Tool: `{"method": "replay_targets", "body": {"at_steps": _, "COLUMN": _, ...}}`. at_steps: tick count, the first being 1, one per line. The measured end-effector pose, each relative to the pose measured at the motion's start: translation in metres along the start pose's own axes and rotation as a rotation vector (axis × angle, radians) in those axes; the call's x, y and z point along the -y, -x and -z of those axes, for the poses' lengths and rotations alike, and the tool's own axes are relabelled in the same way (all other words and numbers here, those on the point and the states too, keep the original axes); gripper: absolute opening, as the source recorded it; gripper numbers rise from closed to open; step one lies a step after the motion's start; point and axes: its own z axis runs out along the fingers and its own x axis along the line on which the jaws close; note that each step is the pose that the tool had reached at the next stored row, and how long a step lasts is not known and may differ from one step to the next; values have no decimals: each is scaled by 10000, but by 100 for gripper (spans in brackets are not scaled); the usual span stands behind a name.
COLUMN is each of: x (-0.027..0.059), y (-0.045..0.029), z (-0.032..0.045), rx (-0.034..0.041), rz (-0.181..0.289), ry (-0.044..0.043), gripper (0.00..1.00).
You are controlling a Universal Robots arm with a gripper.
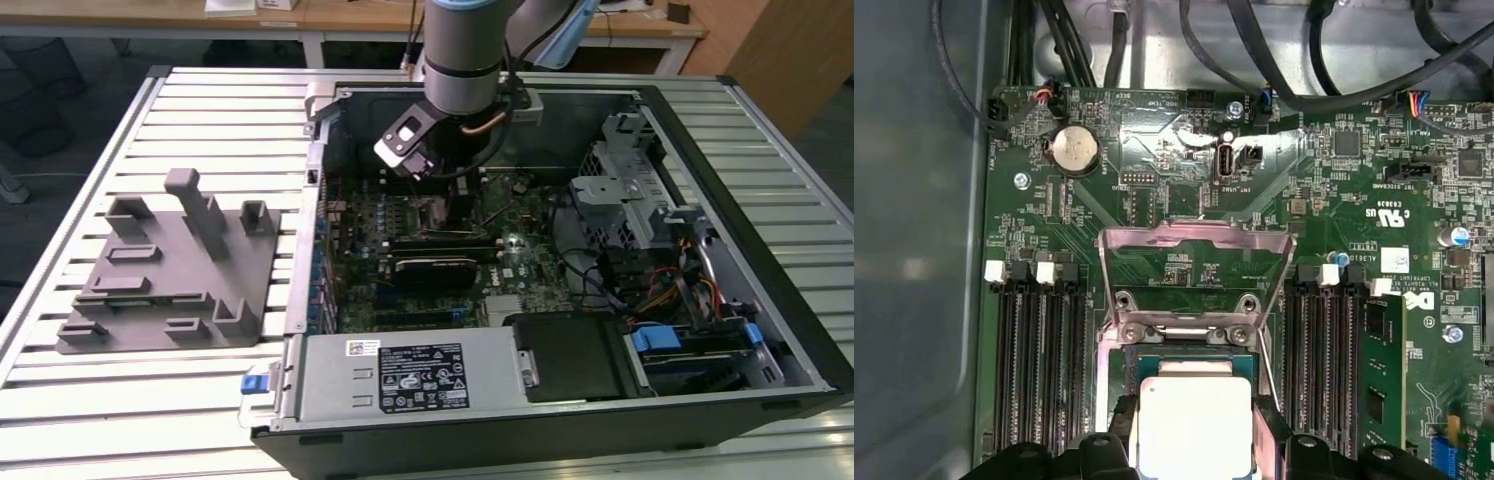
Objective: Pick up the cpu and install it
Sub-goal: 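Place the cpu into insertion slot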
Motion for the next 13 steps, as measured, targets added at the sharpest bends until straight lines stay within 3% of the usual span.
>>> {"method": "replay_targets", "body": {"at_steps": 13, "x": 11, "y": -24, "z": -49, "rx": -1, "rz": -7, "ry": 1, "gripper": 54}}
